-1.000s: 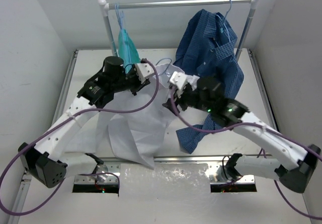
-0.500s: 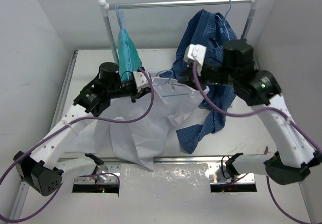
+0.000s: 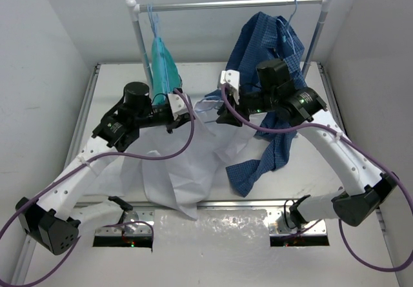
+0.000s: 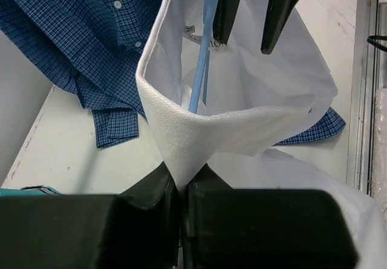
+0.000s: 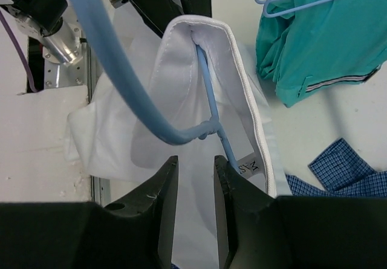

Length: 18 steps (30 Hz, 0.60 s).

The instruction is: Place the shirt on the hanger

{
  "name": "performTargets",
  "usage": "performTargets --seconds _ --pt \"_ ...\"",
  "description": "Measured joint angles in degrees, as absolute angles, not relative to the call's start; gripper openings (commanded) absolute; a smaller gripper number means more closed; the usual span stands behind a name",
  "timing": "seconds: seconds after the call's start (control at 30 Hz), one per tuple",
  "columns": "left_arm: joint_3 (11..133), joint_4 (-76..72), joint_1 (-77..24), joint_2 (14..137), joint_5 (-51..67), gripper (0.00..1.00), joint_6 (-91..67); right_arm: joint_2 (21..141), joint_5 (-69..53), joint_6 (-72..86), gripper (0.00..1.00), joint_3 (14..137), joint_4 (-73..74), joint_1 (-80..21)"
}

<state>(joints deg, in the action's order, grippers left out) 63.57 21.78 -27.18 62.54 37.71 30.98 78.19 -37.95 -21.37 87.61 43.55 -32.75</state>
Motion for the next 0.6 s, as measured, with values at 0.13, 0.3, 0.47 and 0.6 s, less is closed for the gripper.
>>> performTargets --seconds 0.13,0.3,0.47,0.6 --pt "62.65 21.54 -26.94 61.87 37.65 0.00 30.98 78.06 -39.70 -20.78 0.30 87.55 42.44 -32.75" --pt "62.00 21.43 -26.92 61.71 38.15 0.00 30.98 76.62 -39.81 -21.08 0.31 87.55 42.70 -32.75" --pt "61.80 21.19 -26.92 61.71 39.18 0.00 30.94 75.92 -39.18 -21.30 0.33 87.55 42.59 -32.75" --pt "61.80 21.17 -26.92 61.71 39.51 0.00 30.76 75.99 -38.98 -21.26 0.37 87.55 42.00 -32.75"
